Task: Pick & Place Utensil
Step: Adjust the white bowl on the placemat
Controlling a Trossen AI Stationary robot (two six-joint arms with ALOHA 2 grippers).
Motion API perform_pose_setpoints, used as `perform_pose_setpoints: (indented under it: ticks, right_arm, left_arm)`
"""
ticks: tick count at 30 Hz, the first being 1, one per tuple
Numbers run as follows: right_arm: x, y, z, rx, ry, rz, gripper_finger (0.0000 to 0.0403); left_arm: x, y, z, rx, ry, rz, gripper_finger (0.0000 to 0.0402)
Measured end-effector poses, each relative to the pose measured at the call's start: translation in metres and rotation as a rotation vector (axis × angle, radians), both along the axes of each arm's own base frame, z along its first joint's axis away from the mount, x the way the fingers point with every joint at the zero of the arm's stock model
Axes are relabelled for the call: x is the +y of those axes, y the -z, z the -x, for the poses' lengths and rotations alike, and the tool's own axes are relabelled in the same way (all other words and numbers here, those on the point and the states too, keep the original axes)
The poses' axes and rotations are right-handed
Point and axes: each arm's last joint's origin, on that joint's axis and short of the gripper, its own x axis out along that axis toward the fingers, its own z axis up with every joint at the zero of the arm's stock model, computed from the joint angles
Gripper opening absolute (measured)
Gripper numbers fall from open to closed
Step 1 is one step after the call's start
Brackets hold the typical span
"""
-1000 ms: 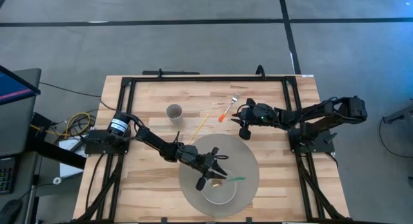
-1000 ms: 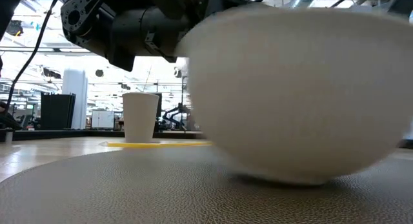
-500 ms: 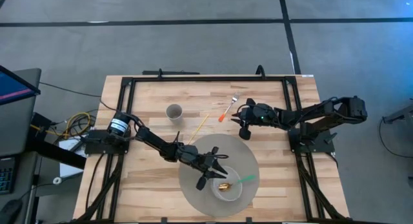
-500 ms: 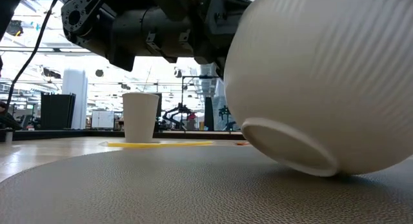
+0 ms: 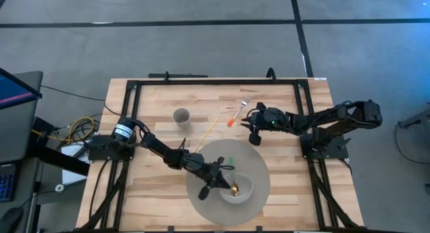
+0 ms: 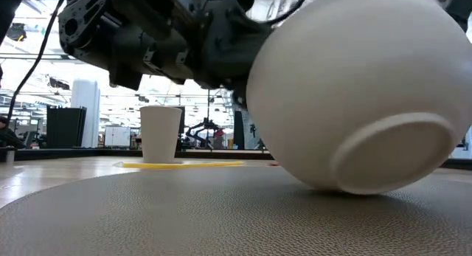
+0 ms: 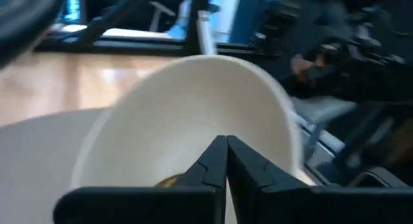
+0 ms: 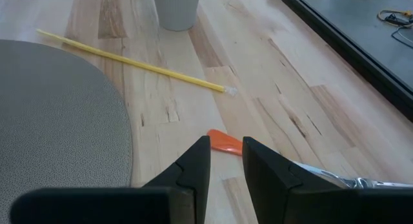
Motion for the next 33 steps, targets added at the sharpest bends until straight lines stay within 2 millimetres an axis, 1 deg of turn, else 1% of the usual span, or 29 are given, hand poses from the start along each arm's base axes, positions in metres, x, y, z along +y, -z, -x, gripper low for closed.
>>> perform_pose_setpoints:
  ticks: [2,7,11,13,15,19,21,23,27,29,31,33]
  right_arm:
    - [0.0,0.0,0.0,-0.001,-0.001,0.002,0.0084]
    - [0.0,0.0,0.0,-0.004,-0.001,0.002,0.0084]
    - [0.001,-0.002,-0.001,-0.018,-0.012,0.003,0.0084]
    - [0.006,-0.01,-0.003,-0.047,-0.055,-0.005,0.0084]
    - [0.013,-0.026,-0.007,-0.113,-0.138,-0.005,0.0084]
    - [0.04,-0.063,-0.009,-0.185,-0.285,-0.008,0.0084]
    - [0.058,-0.08,-0.007,-0.197,-0.351,-0.026,0.0082]
    - [0.078,-0.09,-0.005,-0.172,-0.401,-0.06,0.0076]
    - [0.121,-0.091,0.004,-0.012,-0.494,-0.139,0.0058]
    - [0.139,-0.092,0.006,0.036,-0.519,-0.129,0.0046]
    - [0.15,-0.085,0.007,0.096,-0.517,-0.101,0.0032]
    - [0.155,-0.075,0.005,0.142,-0.507,-0.09,0.0016]
  left_arm:
    - [0.001,-0.004,-0.003,-0.017,0.045,0.003,0.0006]
    - [0.003,-0.004,-0.01,0.027,0.111,-0.02,0.0005]
    - [0.003,-0.006,-0.013,0.028,0.125,-0.025,0.0004]
    - [0.006,-0.006,-0.013,0.019,0.12,-0.037,0.0004]
    - [0.01,-0.006,-0.015,0.018,0.109,-0.04,0.0005]
    - [0.019,-0.007,-0.018,0.02,0.084,-0.036,0.0007]
    - [0.024,-0.008,-0.019,0.017,0.07,-0.035,0.0005]
    - [0.028,-0.014,-0.017,0.009,0.058,-0.034,0.0005]
    - [0.04,-0.03,-0.01,0.007,0.002,-0.046,0.0006]
    - [0.048,-0.038,-0.003,0.034,-0.051,-0.062,0.0006]
    - [0.056,-0.046,0.003,0.063,-0.105,-0.078,0.0006]
    - [0.062,-0.05,0.009,0.08,-0.133,-0.086,0.0006]
